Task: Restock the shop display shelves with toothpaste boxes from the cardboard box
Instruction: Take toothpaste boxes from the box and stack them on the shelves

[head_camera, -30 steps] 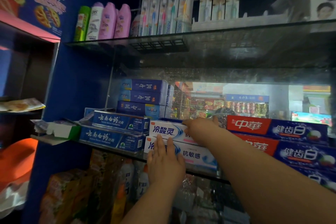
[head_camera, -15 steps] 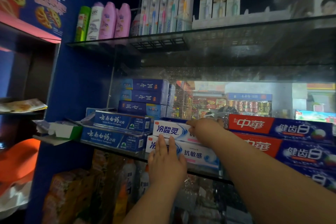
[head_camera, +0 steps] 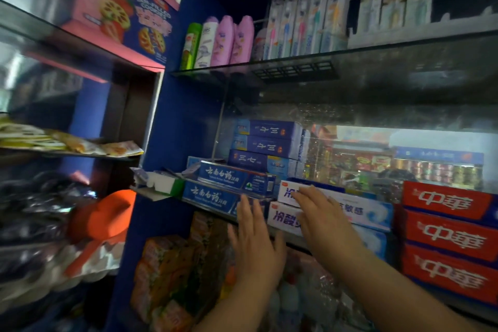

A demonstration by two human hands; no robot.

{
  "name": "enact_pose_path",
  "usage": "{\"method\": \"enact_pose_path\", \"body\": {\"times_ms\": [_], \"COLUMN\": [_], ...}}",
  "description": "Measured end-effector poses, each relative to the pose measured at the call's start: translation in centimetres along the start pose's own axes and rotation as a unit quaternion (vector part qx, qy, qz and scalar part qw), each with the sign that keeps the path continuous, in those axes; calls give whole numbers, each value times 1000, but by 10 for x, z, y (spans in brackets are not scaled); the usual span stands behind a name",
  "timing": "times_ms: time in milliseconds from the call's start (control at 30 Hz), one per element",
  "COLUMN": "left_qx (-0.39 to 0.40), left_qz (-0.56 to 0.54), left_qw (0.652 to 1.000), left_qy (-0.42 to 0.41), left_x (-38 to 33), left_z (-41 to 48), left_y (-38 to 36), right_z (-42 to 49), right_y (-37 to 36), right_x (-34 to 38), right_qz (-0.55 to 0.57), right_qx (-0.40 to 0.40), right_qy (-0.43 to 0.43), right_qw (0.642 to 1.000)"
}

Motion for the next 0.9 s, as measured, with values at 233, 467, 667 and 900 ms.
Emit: {"method": "enact_pose_path", "body": {"times_ms": [233,467,667,900], "left_qx": [38,120,111,110], "left_qz": [-88,-89,-100,-86], "left_qw": [983,970,969,974], "left_qy": [155,194,195,177], "left_x": [88,122,117,114], "left_z": [60,94,92,94], "left_y": [21,5,6,2], "right_z": [11,12,11,10], "right_y": [-59,-95,-95,-96], "right_x": [61,63,63,63], "right_qz": [-67,-78,-60,-61], "right_qx": [63,164,148,170], "right_qy": [42,37,54,47], "right_qw": [995,983,986,982]}}
Point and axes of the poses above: each hand's wrist, its own z-axis towards the middle knuckle, its own y-axis out of the back of the hand, x = y × z, the point moved 10 cm from there along z, towards the middle knuckle, and after that the axes turned 6 degrees about x, right-handed, at the moved point
